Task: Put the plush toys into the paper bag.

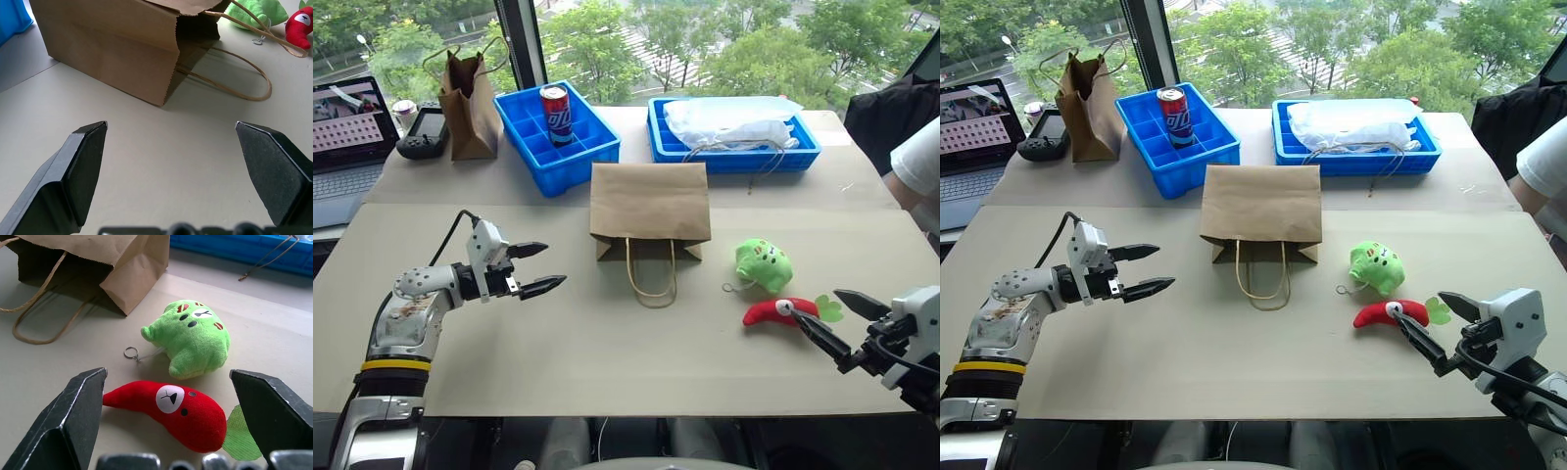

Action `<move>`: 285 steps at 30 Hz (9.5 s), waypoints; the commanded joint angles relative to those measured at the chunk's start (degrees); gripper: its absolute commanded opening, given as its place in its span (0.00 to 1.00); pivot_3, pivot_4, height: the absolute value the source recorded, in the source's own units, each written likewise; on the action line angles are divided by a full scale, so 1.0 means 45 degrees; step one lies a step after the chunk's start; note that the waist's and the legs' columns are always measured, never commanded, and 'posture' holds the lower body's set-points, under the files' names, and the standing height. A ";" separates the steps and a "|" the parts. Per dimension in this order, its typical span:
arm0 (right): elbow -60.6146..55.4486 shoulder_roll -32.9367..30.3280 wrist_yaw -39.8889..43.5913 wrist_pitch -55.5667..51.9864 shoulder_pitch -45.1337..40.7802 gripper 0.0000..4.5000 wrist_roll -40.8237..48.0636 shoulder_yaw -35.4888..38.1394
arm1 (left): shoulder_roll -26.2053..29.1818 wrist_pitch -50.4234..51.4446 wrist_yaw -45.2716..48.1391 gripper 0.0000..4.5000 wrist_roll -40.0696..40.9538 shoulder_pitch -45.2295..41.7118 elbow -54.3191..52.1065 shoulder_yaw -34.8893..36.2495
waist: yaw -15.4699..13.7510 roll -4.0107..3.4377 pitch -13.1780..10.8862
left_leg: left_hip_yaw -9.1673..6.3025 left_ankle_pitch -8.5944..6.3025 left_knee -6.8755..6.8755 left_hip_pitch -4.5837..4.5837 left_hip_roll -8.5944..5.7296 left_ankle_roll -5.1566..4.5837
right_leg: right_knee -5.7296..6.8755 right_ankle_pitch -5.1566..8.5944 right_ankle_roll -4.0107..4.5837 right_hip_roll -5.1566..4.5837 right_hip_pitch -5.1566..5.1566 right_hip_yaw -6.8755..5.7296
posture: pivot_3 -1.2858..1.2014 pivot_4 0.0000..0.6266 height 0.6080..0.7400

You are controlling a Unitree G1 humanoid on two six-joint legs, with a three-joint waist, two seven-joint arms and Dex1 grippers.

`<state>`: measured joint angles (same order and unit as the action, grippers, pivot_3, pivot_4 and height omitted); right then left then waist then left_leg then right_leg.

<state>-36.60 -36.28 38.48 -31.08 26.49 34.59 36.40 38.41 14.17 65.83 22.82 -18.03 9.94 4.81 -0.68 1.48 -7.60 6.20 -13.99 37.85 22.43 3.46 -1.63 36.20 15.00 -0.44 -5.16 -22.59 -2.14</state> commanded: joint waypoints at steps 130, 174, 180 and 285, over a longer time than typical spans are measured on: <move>0.3691 0.2993 -0.7057 -0.0076 -0.6022 0.02 -0.3716 -1.0952 | -0.4193 -0.7356 0.3980 0.00 -0.3276 -0.8777 0.2542 -0.5427 | 0.0027 -0.0115 0.0031 | -0.0316 -0.0006 0.0235 0.0233 -0.0158 -0.0107 | 0.0023 0.0029 -0.0184 0.0424 0.0017 0.0787 | 0.52 0.24 0.88; 0.4115 -0.4773 0.0743 -0.0066 -0.2943 0.34 -0.4003 -0.4323 | -0.5802 -0.4511 0.1979 0.00 -0.3021 -0.7634 0.3317 -0.4968 | 0.0046 -0.0165 0.0054 | -0.0316 -0.0029 0.0215 0.0199 -0.0284 -0.0147 | 0.0000 0.0085 -0.0294 0.0420 0.0062 0.1053 | 0.52 0.24 0.88; 0.1456 -0.4880 0.1506 -0.1527 -0.1941 0.00 -0.3144 -0.2497 | -0.5773 -0.3844 0.1745 0.00 -0.3109 -0.7482 0.3024 -0.5089 | -0.0004 -0.0173 0.0057 | -0.0322 -0.0029 0.0214 0.0206 -0.0298 -0.0147 | 0.0002 0.0091 -0.0305 0.0406 0.0063 0.1053 | 0.52 0.24 0.88; 0.7066 0.4553 -0.0553 0.0557 -1.0540 0.99 -0.2734 -0.8575 | -0.5019 0.1711 0.0385 0.00 -0.1525 -0.7682 0.0166 -0.4352 | 0.0243 -0.0209 0.0065 | -0.0415 0.0013 0.0198 0.0310 -0.0349 -0.0203 | 0.0140 0.0086 -0.0329 0.0395 -0.0025 0.1072 | 0.52 0.24 0.88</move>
<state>-0.60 -14.54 37.04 -28.29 -21.75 23.13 -3.00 16.46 22.78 67.44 14.92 -51.62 13.67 -15.28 0.42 0.54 -7.31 4.34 -13.93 38.74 23.83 1.89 -2.55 36.81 15.38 -1.92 -3.39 -22.70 2.69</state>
